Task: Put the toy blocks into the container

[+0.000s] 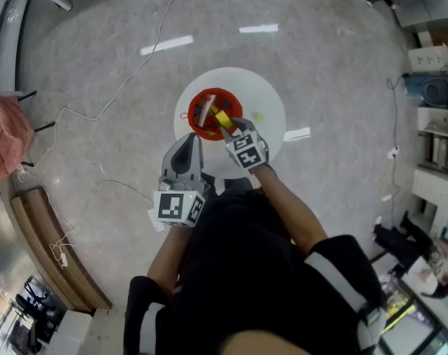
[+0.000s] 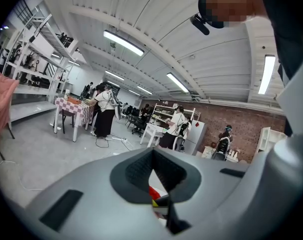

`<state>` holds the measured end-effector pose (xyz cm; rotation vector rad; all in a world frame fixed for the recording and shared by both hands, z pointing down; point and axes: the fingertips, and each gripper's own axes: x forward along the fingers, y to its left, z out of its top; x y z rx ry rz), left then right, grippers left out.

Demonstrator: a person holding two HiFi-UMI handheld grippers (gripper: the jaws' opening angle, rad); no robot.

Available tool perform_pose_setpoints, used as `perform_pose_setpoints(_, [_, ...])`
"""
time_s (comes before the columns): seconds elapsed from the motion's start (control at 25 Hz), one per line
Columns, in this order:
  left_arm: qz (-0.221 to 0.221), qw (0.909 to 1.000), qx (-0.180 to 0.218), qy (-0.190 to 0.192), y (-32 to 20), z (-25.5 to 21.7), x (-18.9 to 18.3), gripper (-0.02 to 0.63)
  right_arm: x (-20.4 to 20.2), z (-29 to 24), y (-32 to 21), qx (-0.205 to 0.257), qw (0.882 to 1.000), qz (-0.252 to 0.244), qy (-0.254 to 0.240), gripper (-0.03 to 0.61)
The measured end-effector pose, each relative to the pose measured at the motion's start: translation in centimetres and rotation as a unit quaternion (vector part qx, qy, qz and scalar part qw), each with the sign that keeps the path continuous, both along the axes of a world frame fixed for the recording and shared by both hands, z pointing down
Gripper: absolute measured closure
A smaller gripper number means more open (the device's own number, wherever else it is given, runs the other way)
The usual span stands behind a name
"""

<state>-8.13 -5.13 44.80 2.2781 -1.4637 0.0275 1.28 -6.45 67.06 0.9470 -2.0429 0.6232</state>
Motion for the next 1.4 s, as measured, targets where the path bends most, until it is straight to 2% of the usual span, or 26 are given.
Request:
perform_pose_setpoints(0.2, [-0.014,0.9999,-0.004,-0.002,0.3,0.4,-0.9,0.617,-0.1,1.2,0.1,-0.009,1.0,-0.015,0.015,0.454])
perform_pose_setpoints(0.44, [-0.01,0.9999,-0.002,0.0,0.1,0.3,-0.4,0.617,0.2,-0.3,-0.1,0.01,1.0,-0.008,-0.004,0.454])
perform_pose_setpoints(0.64, [0.004,1.0,0.001,0.001,-0.3,-0.1,0.8,0.617,3.3,-2.8,-1.7,0.045,0.996,0.056,-0.046,0.465])
perform_pose_setpoints(0.84, [0.025,0.9997,0.006,-0.001,-0.7,-0.5,2.9,0.617,9.1,-2.0,-2.9,0.059,0.99,0.121,-0.036,0.579])
perform_pose_setpoints(0.88, [0.03,0.9995,0.006,-0.002,-0.8,-0.6,3.3,0.617,10.0,-1.5,-3.0,0.056,0.989,0.131,-0.034,0.58])
perform_pose_setpoints(1.0, [0.042,0.9991,0.004,-0.001,-1.1,-0.4,4.5,0.617,12.6,1.6,-3.0,0.03,0.986,0.163,-0.028,0.58])
perform_pose_setpoints(1.16, [0.057,0.9984,-0.001,-0.003,-1.4,-0.1,6.0,0.617,15.8,7.4,-2.2,-0.03,0.979,0.202,-0.002,0.581])
perform_pose_setpoints(1.28, [0.065,0.9979,-0.006,-0.005,-1.4,0.1,6.9,0.617,17.1,10.2,-1.0,-0.073,0.974,0.213,0.021,0.58])
perform_pose_setpoints(1.4, [0.069,0.9975,-0.011,-0.007,-1.6,0.4,7.6,0.617,17.7,11.9,-0.1,-0.097,0.971,0.214,0.03,0.58])
